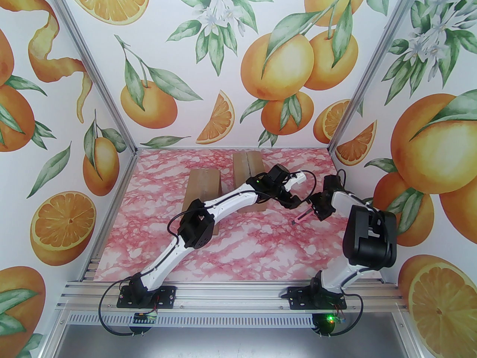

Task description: Unpack the express box

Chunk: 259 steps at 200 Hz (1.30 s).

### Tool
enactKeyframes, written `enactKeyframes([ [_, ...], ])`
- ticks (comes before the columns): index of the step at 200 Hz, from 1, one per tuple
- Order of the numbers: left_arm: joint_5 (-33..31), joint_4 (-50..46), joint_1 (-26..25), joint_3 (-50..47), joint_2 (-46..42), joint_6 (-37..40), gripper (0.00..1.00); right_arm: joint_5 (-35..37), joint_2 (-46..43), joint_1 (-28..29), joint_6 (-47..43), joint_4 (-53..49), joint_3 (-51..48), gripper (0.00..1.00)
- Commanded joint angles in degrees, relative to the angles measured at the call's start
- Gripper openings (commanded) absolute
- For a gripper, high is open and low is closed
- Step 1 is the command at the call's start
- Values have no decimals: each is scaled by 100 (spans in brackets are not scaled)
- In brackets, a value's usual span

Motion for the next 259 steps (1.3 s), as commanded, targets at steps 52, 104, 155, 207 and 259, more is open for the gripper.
enactKeyframes([
  [52,177,698,114,-665,-877,-58,82,-47,101,212,304,-167,38,63],
  [104,112,985,128,-1095,-1162,-4,82,234,376,440,289,-457,288,62],
  [155,129,1356,124,-1570,-1504,48,82,563,721,466,154,-809,549,58],
  [207,164,1449,126,-1639,-1637,87,83,717,922,509,33,-994,690,50],
  [259,126,1434,132,-1709,-1731,148,83,810,787,527,110,-844,524,41],
])
